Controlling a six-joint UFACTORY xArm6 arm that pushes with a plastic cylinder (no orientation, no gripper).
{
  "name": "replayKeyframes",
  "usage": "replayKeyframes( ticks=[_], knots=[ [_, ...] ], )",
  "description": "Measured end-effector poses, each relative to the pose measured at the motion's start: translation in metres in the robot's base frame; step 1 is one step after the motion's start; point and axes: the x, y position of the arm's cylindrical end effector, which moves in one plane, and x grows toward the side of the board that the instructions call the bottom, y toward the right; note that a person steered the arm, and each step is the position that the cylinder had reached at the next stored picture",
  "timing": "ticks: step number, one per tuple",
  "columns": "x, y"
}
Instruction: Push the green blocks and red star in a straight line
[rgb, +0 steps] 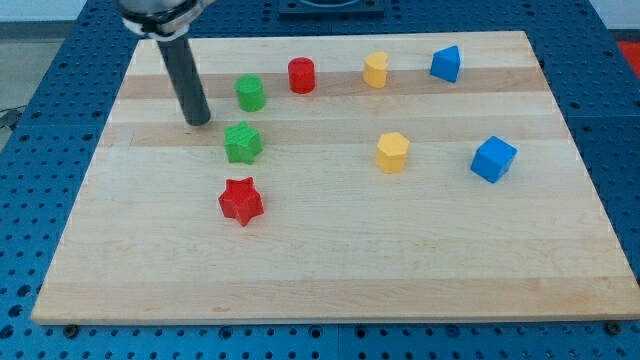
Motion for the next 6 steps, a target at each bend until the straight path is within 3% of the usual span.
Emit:
replayKeyframes(
  ticks=[3,5,6],
  knots=[
    [0.101,0.034],
    [0.106,0.056],
    [0.082,0.066]
  ],
)
